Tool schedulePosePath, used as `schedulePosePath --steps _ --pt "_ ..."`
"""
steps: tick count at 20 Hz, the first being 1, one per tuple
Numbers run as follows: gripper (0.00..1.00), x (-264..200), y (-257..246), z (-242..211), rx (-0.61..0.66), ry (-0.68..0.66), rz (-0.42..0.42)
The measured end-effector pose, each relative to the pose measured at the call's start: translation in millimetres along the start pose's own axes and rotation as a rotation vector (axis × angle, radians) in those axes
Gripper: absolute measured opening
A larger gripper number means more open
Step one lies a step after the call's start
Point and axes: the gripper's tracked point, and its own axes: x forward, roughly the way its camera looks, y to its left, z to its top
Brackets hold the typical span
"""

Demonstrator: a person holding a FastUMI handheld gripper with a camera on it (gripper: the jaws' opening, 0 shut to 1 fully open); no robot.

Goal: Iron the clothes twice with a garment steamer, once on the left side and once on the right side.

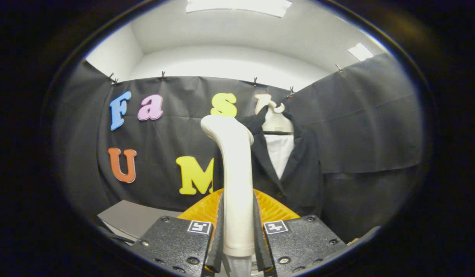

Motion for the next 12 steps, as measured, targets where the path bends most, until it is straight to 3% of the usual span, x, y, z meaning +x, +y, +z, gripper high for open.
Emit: schedulePosePath --steps 4,12 --pt "0.37 22 -37 7 0.01 -0.003 -0.043" --pt "0.37 76 -46 -6 -0.021 0.045 -0.013"
